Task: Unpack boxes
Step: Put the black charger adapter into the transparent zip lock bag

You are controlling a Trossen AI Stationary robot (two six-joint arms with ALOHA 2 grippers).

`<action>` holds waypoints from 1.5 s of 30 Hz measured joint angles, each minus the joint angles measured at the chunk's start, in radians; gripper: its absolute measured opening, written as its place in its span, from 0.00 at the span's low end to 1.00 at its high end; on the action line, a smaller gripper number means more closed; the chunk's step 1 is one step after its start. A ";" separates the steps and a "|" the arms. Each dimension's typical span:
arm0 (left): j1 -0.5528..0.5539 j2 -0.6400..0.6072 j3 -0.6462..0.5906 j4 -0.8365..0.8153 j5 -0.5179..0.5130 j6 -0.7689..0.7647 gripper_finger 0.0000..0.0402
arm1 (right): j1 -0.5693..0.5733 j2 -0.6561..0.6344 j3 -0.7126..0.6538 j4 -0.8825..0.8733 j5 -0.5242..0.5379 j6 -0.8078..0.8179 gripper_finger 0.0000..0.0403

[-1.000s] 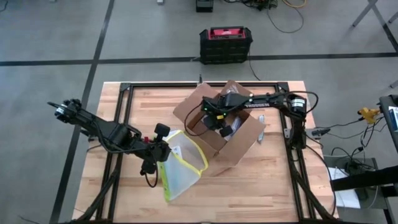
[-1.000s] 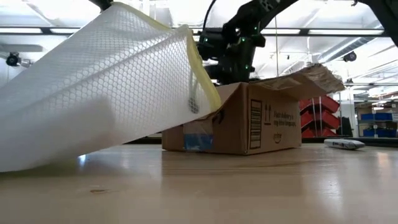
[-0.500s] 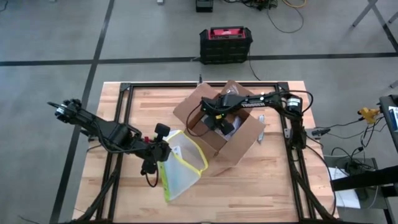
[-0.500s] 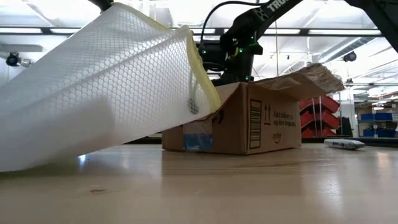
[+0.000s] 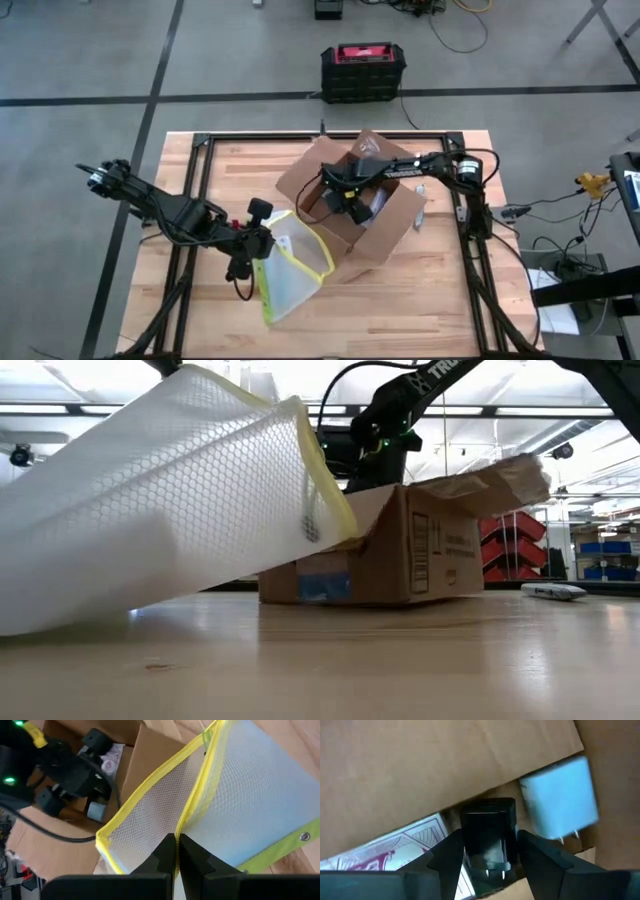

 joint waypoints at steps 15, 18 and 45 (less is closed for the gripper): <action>0.002 0.000 0.000 -0.006 0.001 0.000 0.00 | -0.001 -0.009 -0.002 0.027 0.006 0.180 0.31; 0.002 0.000 0.000 -0.021 0.001 0.000 0.00 | 0.010 -0.050 -0.005 0.010 0.007 0.218 0.32; 0.011 0.000 0.000 -0.001 -0.053 0.016 0.00 | 0.322 -0.123 0.059 0.611 -0.104 0.495 0.40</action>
